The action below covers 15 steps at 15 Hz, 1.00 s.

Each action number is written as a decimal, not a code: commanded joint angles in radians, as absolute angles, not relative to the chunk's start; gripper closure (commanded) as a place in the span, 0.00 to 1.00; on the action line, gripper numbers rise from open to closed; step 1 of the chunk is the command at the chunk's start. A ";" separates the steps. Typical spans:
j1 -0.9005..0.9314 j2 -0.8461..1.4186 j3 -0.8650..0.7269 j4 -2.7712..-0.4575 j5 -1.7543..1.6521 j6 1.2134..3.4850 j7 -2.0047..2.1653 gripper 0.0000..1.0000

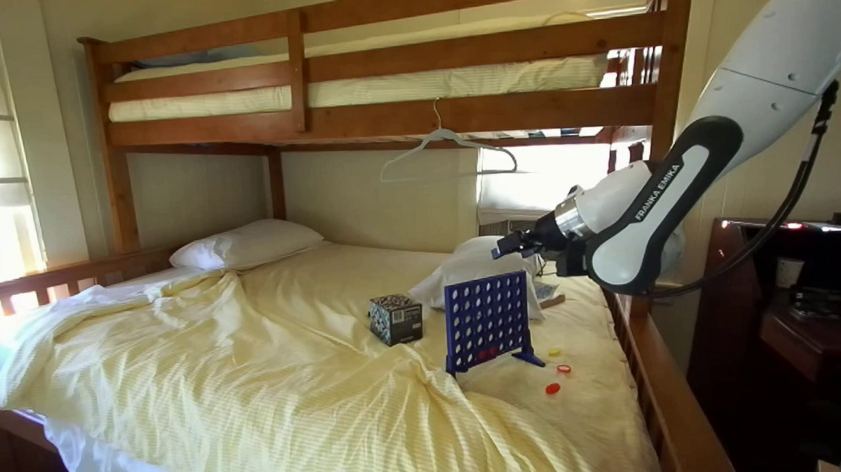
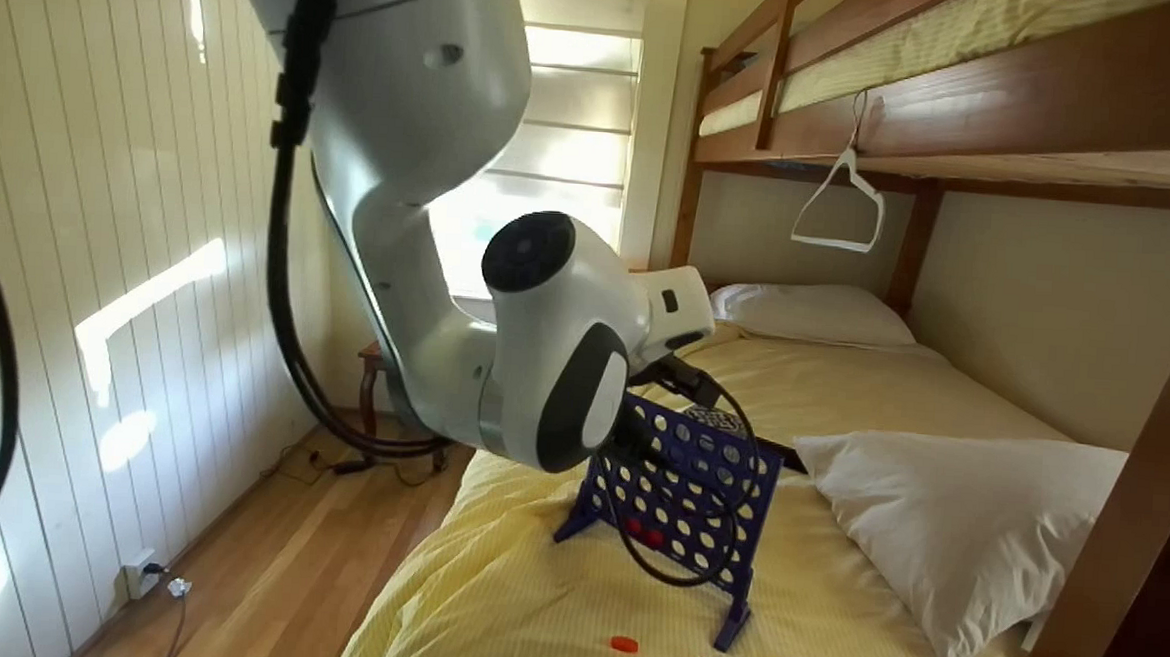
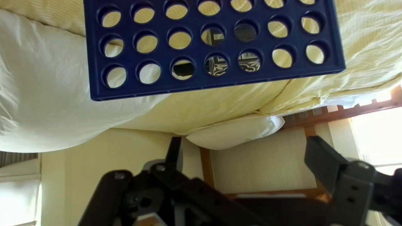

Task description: Put one orange chip in the blue gameboard.

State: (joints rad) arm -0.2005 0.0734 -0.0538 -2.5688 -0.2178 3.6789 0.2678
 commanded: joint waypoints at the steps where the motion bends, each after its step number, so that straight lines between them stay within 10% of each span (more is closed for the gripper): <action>1: -0.238 -0.051 -0.053 -2.614 -0.410 3.520 0.426 0.00; 15: -0.125 -0.263 -0.105 -2.654 -0.124 3.063 0.208 0.00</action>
